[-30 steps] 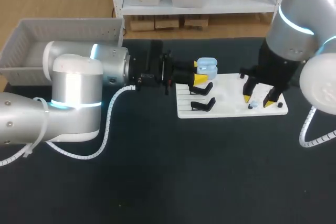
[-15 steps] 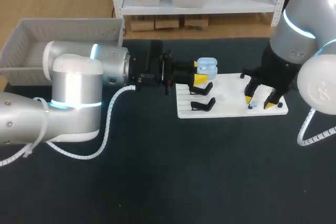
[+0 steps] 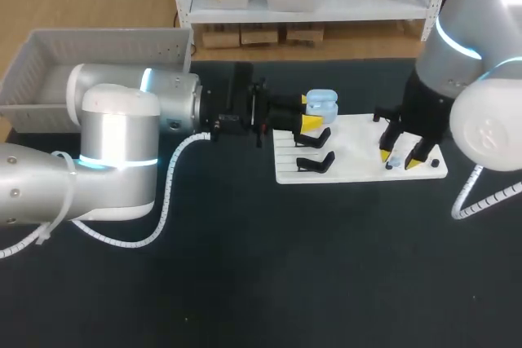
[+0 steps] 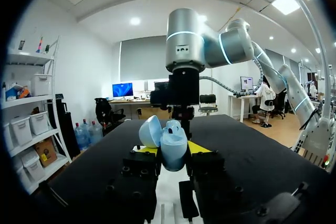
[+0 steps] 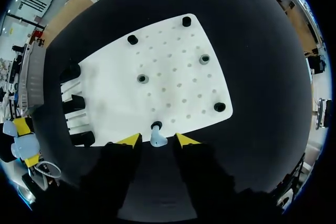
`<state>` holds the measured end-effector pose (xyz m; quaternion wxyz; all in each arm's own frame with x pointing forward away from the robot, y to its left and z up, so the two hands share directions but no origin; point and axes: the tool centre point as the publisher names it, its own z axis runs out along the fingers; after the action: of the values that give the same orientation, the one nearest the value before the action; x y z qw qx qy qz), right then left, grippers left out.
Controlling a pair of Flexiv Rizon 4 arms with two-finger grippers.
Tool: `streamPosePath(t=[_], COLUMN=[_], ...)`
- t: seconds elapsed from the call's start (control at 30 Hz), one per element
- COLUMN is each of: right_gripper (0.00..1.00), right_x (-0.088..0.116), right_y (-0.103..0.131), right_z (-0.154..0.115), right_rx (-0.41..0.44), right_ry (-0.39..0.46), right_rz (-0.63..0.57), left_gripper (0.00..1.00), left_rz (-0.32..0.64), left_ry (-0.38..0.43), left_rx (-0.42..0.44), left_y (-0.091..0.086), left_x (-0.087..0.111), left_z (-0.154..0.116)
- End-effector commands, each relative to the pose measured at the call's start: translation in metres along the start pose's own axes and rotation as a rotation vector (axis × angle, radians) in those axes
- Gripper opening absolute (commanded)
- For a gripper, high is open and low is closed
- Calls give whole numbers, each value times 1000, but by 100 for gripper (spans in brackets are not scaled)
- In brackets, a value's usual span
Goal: Pick up each earbud case from the left stands, insert the matching earbuds, close the lid, and place the case in the box.
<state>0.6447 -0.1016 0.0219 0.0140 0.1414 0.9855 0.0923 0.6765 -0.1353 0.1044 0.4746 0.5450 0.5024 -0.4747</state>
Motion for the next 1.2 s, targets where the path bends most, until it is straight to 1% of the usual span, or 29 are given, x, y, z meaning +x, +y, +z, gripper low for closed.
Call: streamPosePath(t=[0.03,0.3,0.57,0.9,1.2], right_gripper=[38,35,31,25,24], right_x=[0,2,-3,-3,-5], right_y=[0,-2,-1,-1,-1], right_z=[1,4,6,7,8], right_rx=[-1,-2,-14,-13,-7], right_ry=[0,6,6,9,11], right_rz=[3,13,33,42,41], left_gripper=[0,0,0,0,0], left_rz=[3,3,3,3,3], left_ry=[-3,-3,-3,-3,-3], left_rx=[-6,-6,-6,-6,-6], left_y=[-1,-1,-1,-1,-1], left_x=[1,1,1,1,1], left_z=[0,0,0,0,0])
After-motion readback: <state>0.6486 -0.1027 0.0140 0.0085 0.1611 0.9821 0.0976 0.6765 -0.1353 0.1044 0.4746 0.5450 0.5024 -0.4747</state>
